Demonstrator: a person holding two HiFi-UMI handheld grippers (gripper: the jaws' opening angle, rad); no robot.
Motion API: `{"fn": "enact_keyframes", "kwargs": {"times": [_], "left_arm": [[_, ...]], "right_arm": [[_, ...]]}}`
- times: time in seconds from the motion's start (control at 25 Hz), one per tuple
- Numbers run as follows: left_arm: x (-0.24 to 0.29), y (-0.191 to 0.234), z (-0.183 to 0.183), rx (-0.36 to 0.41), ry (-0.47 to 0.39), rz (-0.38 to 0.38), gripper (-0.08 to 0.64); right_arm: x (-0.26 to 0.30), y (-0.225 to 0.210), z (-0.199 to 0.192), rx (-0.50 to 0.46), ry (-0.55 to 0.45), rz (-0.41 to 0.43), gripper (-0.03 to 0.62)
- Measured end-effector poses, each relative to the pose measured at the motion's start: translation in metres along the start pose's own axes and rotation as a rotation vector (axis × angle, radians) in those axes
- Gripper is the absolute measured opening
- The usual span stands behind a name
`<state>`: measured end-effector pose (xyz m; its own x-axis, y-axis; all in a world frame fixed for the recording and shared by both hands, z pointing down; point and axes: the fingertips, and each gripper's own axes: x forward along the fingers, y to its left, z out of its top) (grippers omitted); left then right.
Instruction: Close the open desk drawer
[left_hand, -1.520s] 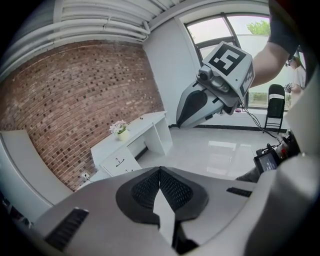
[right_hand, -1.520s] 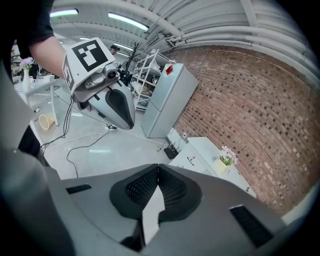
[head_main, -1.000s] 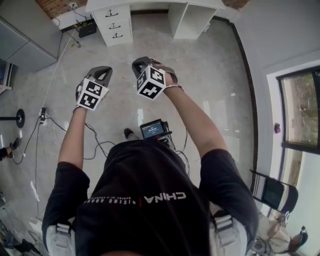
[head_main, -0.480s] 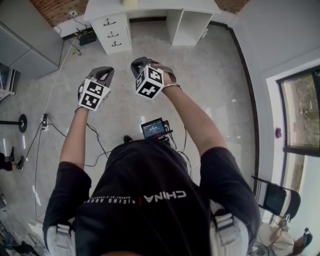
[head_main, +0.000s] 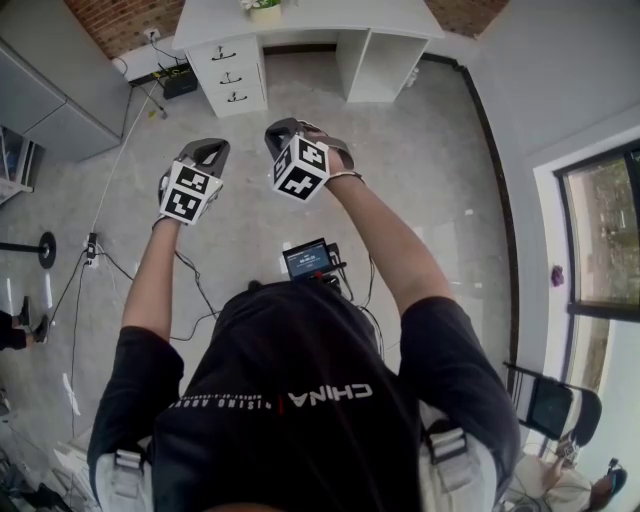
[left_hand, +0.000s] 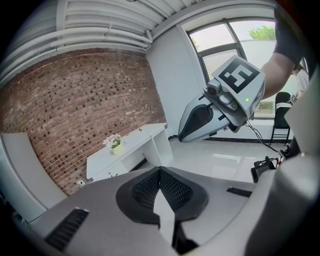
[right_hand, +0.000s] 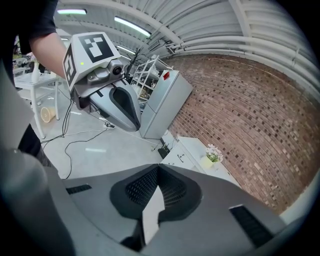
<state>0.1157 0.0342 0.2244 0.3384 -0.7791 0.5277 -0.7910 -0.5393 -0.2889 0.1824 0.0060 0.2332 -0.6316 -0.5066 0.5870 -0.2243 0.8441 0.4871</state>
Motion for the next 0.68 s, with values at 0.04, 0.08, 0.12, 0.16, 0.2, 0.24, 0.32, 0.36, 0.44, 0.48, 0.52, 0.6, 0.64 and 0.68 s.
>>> {"fn": "enact_keyframes", "kwargs": {"times": [0.04,0.08,0.12,0.16,0.2,0.24,0.32,0.36,0.44,0.48,0.52,0.6,0.64,0.68], "left_arm": [[-0.0007,0.0016,0.0,0.001,-0.001,0.001,0.012],[-0.0012,0.003,0.0001,0.002,-0.002,0.002,0.012],[-0.0014,0.0039,0.0004,0.002,-0.004,0.002,0.011],[-0.0016,0.0044,0.0005,0.002,-0.005,0.001,0.011],[-0.0016,0.0046,0.0005,0.002,-0.006,0.001,0.012],[-0.0015,0.0047,0.0002,0.002,-0.006,0.001,0.012],[-0.0004,0.0039,-0.0003,0.006,-0.006,-0.001,0.011],[0.0003,0.0032,-0.0006,0.008,-0.006,-0.003,0.012],[0.0013,0.0012,-0.0013,0.007,-0.006,-0.008,0.011],[0.0015,-0.0003,-0.0014,0.005,-0.007,-0.011,0.011],[0.0017,-0.0019,-0.0013,0.006,-0.009,-0.015,0.011],[0.0024,-0.004,-0.0007,0.014,-0.011,-0.02,0.011],[0.0029,-0.0045,-0.0005,0.02,-0.012,-0.022,0.011],[0.0036,-0.0048,-0.0003,0.026,-0.012,-0.024,0.011]], "right_arm": [[0.0,-0.0008,0.0014,-0.001,-0.001,-0.005,0.015],[-0.0001,-0.0014,0.0025,-0.002,-0.002,-0.009,0.015],[-0.0003,-0.0018,0.0031,-0.003,-0.003,-0.012,0.015],[-0.0004,-0.0019,0.0033,-0.005,-0.003,-0.014,0.015],[-0.0004,-0.0016,0.0033,-0.007,-0.003,-0.016,0.015],[-0.0003,-0.0013,0.0033,-0.008,-0.002,-0.016,0.015],[-0.0007,-0.0012,0.0024,-0.008,-0.002,-0.018,0.015],[-0.0011,-0.0014,0.0016,-0.008,0.0,-0.019,0.015],[-0.002,-0.0013,-0.0002,-0.007,0.002,-0.02,0.015],[-0.0027,-0.0009,-0.0011,-0.006,0.003,-0.019,0.015],[-0.0034,-0.0003,-0.002,-0.005,0.003,-0.018,0.015],[-0.0043,-0.0002,-0.0032,-0.005,0.004,-0.016,0.015],[-0.0044,-0.0005,-0.0035,-0.004,0.004,-0.016,0.015],[-0.0043,-0.0008,-0.0038,-0.004,0.005,-0.015,0.015]]}}
